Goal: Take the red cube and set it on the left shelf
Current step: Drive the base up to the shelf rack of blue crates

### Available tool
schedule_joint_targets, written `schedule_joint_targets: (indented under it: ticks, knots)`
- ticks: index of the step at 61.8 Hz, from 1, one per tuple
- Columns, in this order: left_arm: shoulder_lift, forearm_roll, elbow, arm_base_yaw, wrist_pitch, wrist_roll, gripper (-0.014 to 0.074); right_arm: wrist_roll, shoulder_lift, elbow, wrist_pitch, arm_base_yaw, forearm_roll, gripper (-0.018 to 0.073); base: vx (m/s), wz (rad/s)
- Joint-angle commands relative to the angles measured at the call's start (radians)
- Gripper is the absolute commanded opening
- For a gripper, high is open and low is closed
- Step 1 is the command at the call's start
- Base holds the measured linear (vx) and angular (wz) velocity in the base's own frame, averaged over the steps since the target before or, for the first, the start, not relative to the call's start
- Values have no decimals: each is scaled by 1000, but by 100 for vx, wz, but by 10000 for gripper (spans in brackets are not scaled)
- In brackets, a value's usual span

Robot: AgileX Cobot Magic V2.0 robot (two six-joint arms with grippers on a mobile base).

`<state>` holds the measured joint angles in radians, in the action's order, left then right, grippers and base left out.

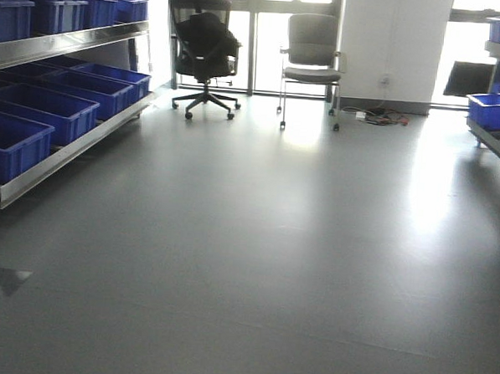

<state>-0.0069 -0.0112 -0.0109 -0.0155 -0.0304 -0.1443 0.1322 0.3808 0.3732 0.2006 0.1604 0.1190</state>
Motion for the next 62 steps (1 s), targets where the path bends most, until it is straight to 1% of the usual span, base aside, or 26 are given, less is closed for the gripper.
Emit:
schedule_joint_targets:
  ticks: [1, 21, 62]
  knots:
    - [5, -5, -22, -5, 91, -1, 106, -2, 7, 30, -84, 1, 14, 57, 60, 26]
    - [5, -5, -22, -5, 91, -1, 106, -2, 7, 30, -84, 1, 14, 57, 57, 37]
    - [5, -5, -22, -5, 91, -1, 106, -2, 7, 30, -84, 1, 14, 57, 52, 54]
